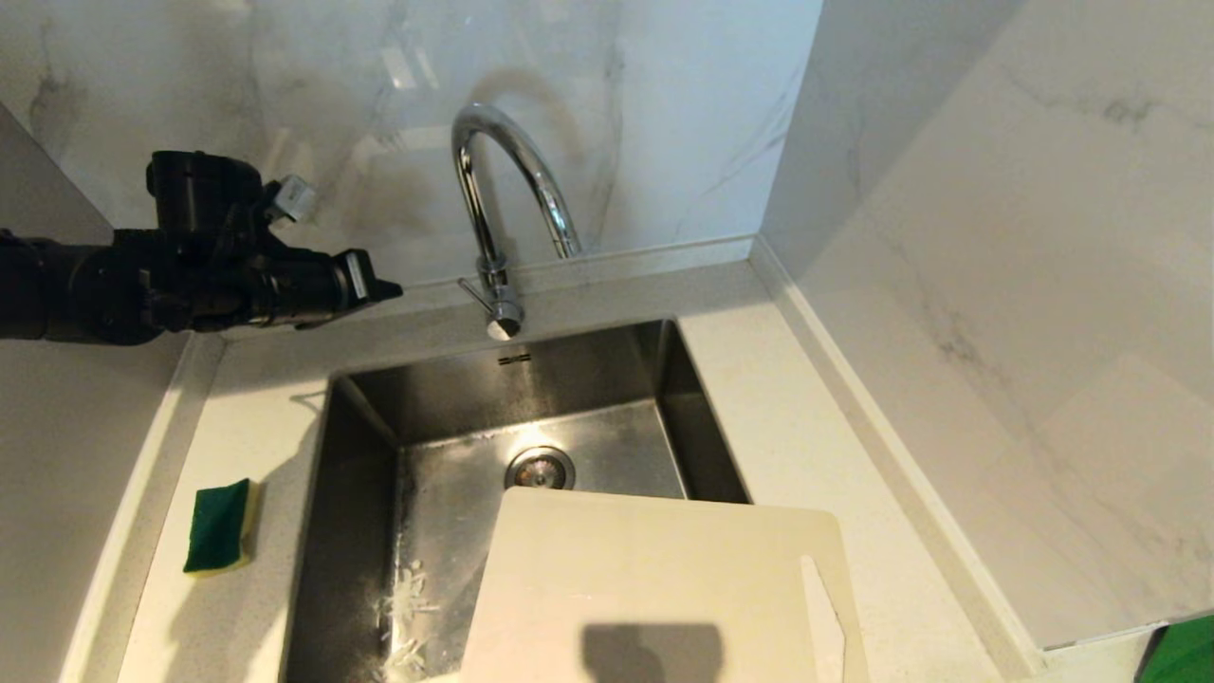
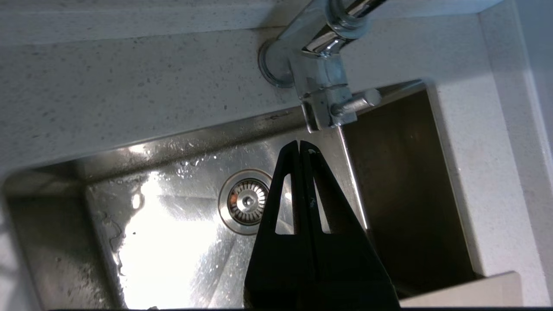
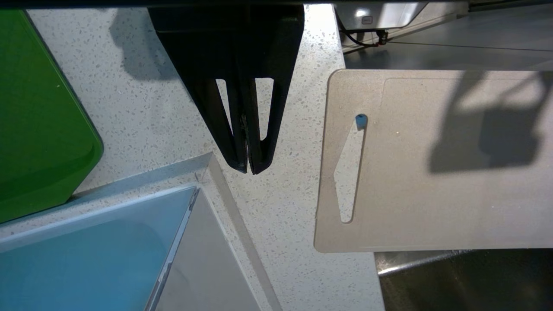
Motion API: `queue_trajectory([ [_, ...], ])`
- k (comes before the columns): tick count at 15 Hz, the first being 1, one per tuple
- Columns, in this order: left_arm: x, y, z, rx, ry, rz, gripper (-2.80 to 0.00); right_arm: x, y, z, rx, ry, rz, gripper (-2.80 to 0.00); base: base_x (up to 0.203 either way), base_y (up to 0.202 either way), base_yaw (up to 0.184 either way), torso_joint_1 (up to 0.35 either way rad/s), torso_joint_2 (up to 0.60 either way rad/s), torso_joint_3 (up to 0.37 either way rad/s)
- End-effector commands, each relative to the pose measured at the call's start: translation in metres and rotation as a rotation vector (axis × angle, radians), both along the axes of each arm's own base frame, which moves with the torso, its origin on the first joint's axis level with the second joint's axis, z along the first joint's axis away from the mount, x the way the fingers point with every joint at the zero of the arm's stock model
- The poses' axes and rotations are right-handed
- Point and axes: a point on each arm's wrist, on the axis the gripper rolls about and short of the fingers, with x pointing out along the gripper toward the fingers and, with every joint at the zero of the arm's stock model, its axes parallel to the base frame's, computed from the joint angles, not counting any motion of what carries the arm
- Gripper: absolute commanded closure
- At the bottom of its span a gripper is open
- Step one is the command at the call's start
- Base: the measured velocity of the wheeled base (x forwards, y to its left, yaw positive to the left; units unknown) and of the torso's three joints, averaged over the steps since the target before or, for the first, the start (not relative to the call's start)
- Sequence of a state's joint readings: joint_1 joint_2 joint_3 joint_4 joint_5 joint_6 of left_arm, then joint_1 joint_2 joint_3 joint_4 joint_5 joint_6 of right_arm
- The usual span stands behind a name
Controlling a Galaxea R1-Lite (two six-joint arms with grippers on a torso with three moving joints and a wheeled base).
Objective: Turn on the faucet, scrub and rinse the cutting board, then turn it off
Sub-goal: Turn on the tap
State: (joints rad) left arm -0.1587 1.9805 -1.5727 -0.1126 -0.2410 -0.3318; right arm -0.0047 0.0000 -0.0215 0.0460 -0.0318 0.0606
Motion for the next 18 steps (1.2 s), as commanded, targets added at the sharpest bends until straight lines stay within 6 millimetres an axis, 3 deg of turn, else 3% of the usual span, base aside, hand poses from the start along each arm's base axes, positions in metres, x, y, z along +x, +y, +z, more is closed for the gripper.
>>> queue_trajectory([
  [1,0.015,-0.001,-0.007,-0.002,0.002,0.002,0.00,0.000,0.000,0.000,0.001,0.000,0.000,0.00,0.000,0.000,0.000,0.000,0.00,0.000],
  [6,0.036,-0.006,-0.014,-0.030,-0.065,-0.002,0.00,0.000,0.000,0.000,0.001,0.000,0.000,0.00,0.000,0.000,0.000,0.000,0.00,0.000],
  [11,0.048,-0.014,-0.006,-0.130,-0.120,-0.003,0.00,0.000,0.000,0.000,0.001,0.000,0.000,0.00,0.000,0.000,0.000,0.000,0.00,0.000],
  [18,0.053,-0.058,-0.020,-0.236,-0.089,-0.062,0.00,0.000,0.000,0.000,0.001,0.000,-0.002,0.00,0.000,0.000,0.000,0.000,0.00,0.000],
])
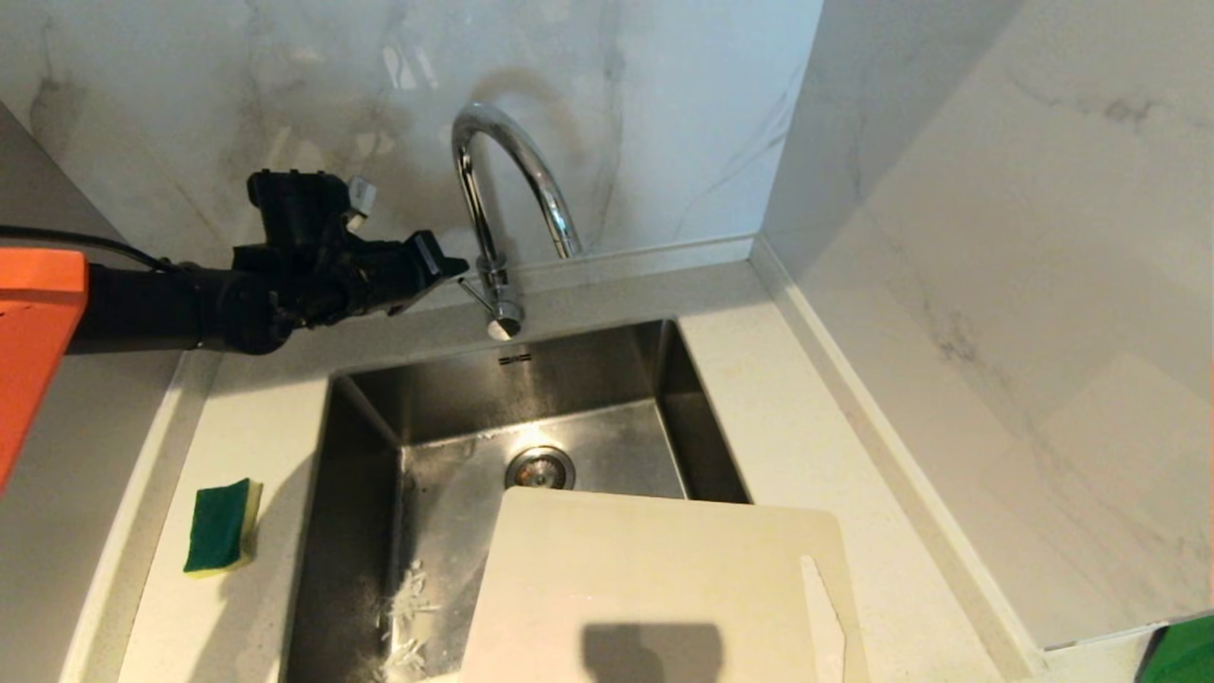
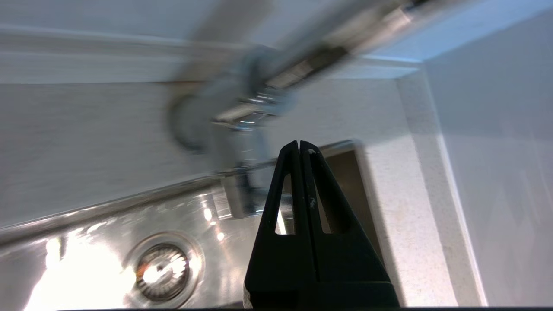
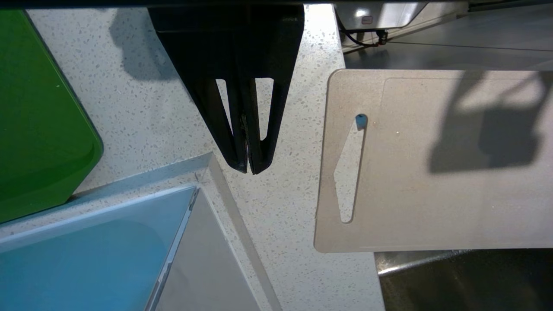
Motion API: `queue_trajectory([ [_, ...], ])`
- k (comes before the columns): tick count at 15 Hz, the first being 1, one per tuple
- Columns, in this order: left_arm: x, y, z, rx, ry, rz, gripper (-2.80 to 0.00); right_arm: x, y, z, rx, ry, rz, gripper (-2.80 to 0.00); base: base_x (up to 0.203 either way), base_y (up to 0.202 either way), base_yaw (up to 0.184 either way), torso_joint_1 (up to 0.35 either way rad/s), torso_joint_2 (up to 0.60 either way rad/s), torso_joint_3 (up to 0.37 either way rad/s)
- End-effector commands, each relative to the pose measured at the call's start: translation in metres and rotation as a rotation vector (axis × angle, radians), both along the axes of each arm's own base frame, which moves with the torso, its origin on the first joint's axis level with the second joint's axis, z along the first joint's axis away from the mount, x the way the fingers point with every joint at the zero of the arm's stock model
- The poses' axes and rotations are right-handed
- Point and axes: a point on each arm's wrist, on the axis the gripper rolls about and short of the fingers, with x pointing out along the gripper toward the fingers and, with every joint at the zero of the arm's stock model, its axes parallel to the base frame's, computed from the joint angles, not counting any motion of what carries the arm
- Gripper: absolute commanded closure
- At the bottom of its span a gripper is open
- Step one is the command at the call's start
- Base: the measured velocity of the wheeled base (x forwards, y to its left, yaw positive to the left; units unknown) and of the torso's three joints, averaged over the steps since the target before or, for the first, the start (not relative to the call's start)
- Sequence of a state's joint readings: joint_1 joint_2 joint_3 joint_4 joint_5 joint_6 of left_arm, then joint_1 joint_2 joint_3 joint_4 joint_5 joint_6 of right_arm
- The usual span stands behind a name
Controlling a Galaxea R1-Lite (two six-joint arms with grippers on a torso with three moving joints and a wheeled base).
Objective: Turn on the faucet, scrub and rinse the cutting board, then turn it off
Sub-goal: Turn on the tap
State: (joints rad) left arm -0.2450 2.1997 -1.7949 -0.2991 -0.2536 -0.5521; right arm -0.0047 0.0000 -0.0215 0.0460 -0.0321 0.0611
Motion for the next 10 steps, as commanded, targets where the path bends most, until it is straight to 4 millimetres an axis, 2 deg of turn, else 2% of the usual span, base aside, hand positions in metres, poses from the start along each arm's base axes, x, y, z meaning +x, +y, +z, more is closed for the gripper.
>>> queue_trajectory([
  [1,0.004,-0.012,-0.011,0.001,-0.002,-0.001,0.00,0.000,0.000,0.000,0.000,0.000,0.000,0.00,0.000,0.000,0.000,0.000,0.00,0.000],
  [4,0.008,-0.013,-0.020,0.007,0.015,-0.002,0.00,0.000,0.000,0.000,0.000,0.000,0.000,0.00,0.000,0.000,0.000,0.000,0.00,0.000],
  [10,0.006,-0.013,-0.023,0.048,0.014,-0.008,0.00,0.000,0.000,0.000,0.000,0.000,-0.001,0.00,0.000,0.000,0.000,0.000,0.00,0.000],
])
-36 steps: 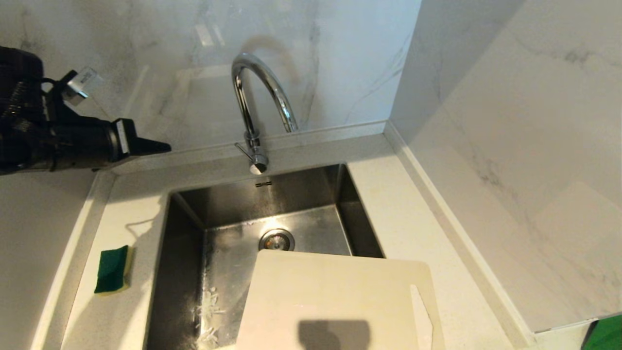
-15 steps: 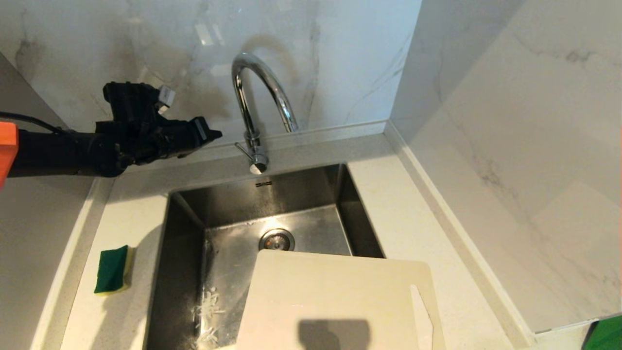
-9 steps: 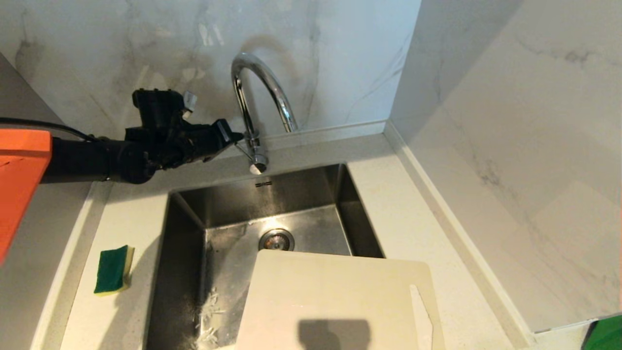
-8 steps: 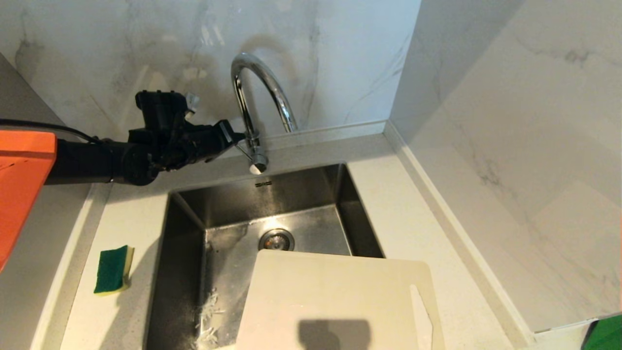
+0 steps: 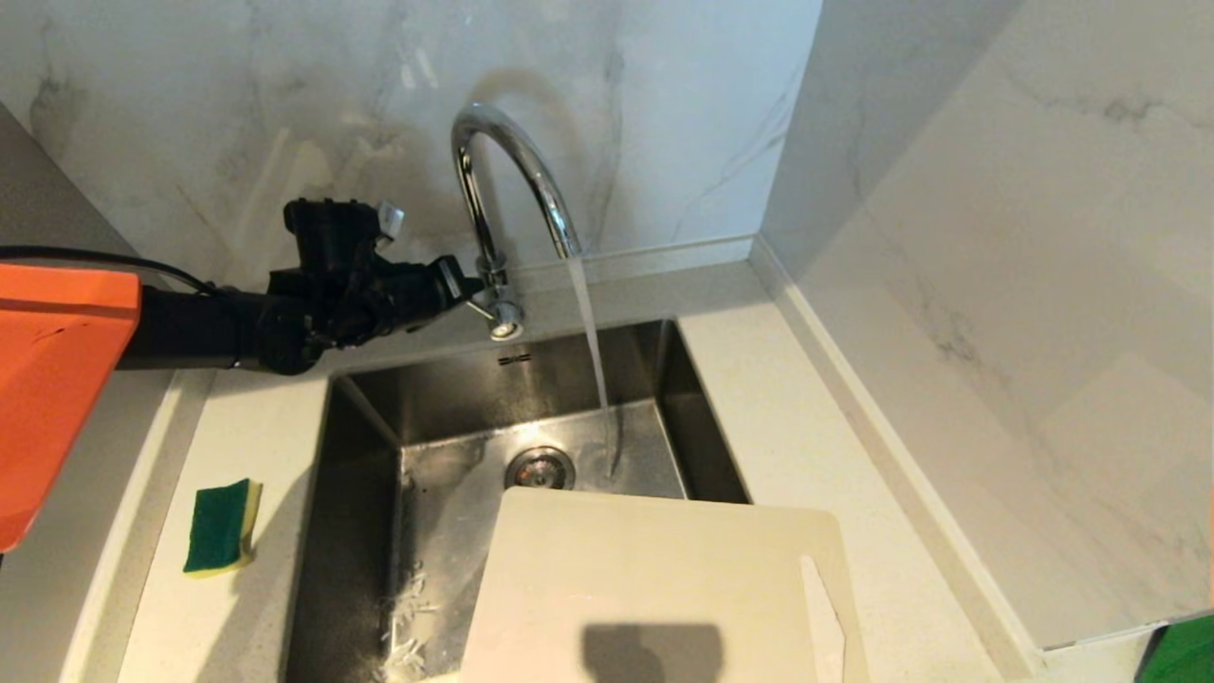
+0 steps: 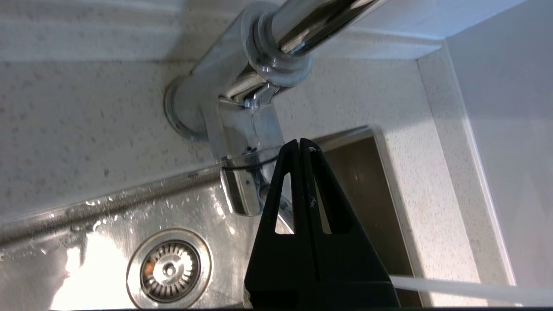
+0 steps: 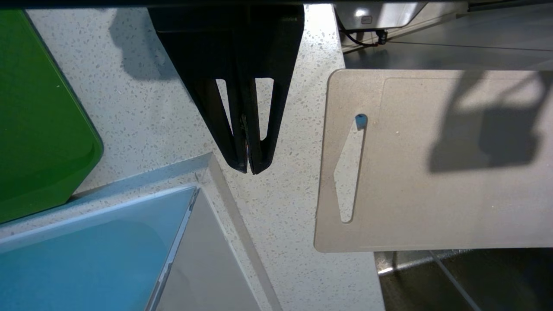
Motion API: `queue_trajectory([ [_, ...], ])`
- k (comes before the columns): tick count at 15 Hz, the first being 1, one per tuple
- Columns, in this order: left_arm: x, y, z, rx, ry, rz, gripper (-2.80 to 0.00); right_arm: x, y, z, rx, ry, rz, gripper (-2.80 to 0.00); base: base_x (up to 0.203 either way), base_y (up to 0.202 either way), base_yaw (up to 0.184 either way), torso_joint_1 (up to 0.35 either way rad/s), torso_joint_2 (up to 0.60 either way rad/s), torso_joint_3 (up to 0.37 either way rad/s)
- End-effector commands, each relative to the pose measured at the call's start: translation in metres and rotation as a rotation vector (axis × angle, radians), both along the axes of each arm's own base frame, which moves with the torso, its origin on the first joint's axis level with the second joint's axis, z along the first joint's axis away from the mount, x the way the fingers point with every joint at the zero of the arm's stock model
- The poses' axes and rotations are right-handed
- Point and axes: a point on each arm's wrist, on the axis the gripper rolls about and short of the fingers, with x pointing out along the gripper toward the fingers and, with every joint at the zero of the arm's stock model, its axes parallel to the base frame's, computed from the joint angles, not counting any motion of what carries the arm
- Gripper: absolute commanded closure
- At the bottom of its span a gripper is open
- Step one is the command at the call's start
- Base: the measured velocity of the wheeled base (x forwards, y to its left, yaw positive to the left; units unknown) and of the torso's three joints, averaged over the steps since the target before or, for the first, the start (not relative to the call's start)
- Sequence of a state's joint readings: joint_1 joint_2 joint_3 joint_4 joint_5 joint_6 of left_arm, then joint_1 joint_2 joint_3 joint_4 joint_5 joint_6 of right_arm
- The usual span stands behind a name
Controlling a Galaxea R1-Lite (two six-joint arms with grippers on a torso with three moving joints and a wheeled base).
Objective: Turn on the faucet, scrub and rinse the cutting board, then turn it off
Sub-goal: Turn on the tap
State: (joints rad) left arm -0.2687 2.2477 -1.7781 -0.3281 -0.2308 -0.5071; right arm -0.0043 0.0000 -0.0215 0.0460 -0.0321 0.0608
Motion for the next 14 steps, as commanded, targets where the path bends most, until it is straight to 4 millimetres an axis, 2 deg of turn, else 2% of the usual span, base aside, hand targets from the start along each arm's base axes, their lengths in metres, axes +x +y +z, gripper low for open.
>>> queue_trajectory([
  [1,-0.004,0.000,0.003,-0.003,0.007,-0.003,0.00,0.000,0.000,0.000,0.001,0.000,0.000,0.00,0.000,0.000,0.000,0.000,0.00,0.000],
  [6,-0.007,0.001,0.005,0.024,-0.003,-0.006,0.00,0.000,0.000,0.000,0.001,0.000,-0.001,0.00,0.000,0.000,0.000,0.000,0.00,0.000],
  [10,-0.029,0.009,0.036,0.091,-0.070,0.062,0.00,0.000,0.000,0.000,0.001,0.000,0.000,0.00,0.000,0.000,0.000,0.000,0.00,0.000],
  [12,-0.046,0.015,0.057,0.131,-0.104,0.081,0.00,0.000,0.000,0.000,0.001,0.000,-0.001,0.00,0.000,0.000,0.000,0.000,0.00,0.000],
  [14,-0.076,0.023,0.081,0.179,-0.100,0.080,0.00,0.000,0.000,0.000,0.001,0.000,0.000,0.00,0.000,0.000,0.000,0.000,0.00,0.000],
])
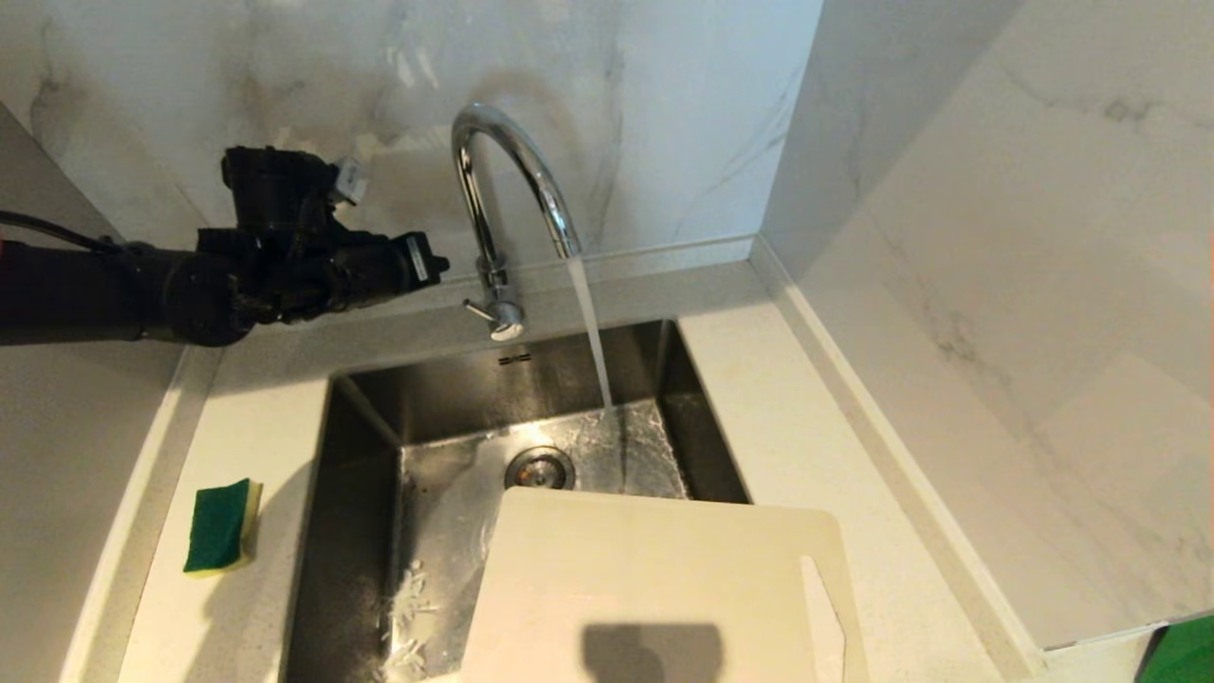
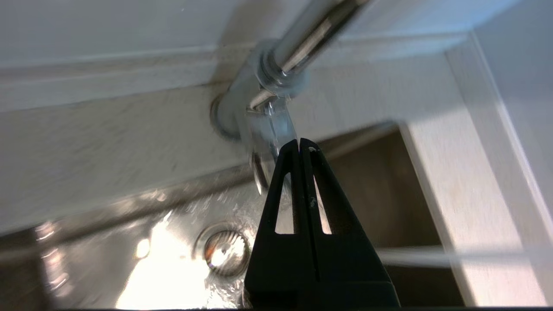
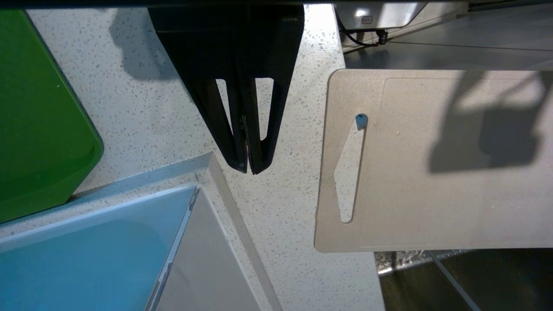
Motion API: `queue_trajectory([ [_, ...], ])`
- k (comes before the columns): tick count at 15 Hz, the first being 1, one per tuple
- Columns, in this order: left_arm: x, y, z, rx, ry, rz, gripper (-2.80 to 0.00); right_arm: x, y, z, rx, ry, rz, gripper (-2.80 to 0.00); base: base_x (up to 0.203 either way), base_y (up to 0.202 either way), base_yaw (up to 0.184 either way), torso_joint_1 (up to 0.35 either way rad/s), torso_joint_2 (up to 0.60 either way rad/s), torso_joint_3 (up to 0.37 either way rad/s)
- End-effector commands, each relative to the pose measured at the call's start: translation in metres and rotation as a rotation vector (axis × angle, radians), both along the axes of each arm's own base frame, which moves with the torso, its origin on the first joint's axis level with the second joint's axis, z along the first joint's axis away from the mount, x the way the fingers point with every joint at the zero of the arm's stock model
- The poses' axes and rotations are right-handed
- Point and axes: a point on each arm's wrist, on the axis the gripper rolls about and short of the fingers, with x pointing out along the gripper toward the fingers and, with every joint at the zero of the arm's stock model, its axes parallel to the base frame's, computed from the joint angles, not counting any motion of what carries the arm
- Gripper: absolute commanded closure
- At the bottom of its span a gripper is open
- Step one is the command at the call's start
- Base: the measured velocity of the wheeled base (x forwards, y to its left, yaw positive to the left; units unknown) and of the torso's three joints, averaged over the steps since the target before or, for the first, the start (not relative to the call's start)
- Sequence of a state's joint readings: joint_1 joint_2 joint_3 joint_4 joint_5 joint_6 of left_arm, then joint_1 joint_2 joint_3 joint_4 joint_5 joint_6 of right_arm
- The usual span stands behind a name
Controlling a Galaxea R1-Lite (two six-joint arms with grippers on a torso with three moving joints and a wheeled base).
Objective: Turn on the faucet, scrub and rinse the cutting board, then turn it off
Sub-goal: Pick up the cleaning cloth
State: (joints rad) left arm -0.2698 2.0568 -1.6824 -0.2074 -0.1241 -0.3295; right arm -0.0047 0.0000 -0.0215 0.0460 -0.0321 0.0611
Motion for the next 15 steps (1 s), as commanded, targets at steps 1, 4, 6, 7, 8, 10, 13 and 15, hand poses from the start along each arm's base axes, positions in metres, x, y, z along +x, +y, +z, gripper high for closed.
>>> queue_trajectory([
  [1,-0.048,0.013,0.045,0.013,-0.038,-0.002,0.00,0.000,0.000,0.000,0.000,0.000,0.000,0.00,0.000,0.000,0.000,0.000,0.00,0.000],
  [4,-0.107,0.030,0.050,0.079,0.025,-0.009,0.00,0.000,0.000,0.000,0.000,0.000,0.000,0.00,0.000,0.000,0.000,0.000,0.00,0.000],
  [6,-0.141,0.040,0.033,0.145,0.137,0.000,0.00,0.000,0.000,0.000,0.000,0.000,0.000,0.00,0.000,0.000,0.000,0.000,0.00,0.000],
  [7,-0.154,0.044,0.018,0.190,0.217,0.034,0.00,0.000,0.000,0.000,0.000,0.000,0.000,0.00,0.000,0.000,0.000,0.000,0.00,0.000],
  [8,-0.162,0.047,0.006,0.229,0.282,0.066,0.00,0.000,0.000,0.000,0.000,0.000,0.000,0.00,0.000,0.000,0.000,0.000,0.00,0.000],
  [10,-0.170,0.051,-0.015,0.285,0.376,0.116,0.00,0.000,0.000,0.000,0.000,0.000,0.000,0.00,0.000,0.000,0.000,0.000,0.00,0.000],
  [13,-0.199,0.061,-0.042,0.370,0.511,0.178,0.00,0.000,0.000,0.000,0.000,0.000,0.000,0.00,0.000,0.000,0.000,0.000,0.00,0.000],
  [15,-0.222,0.068,-0.047,0.408,0.564,0.205,0.00,0.000,0.000,0.000,0.000,0.000,0.000,0.00,0.000,0.000,0.000,0.000,0.00,0.000],
])
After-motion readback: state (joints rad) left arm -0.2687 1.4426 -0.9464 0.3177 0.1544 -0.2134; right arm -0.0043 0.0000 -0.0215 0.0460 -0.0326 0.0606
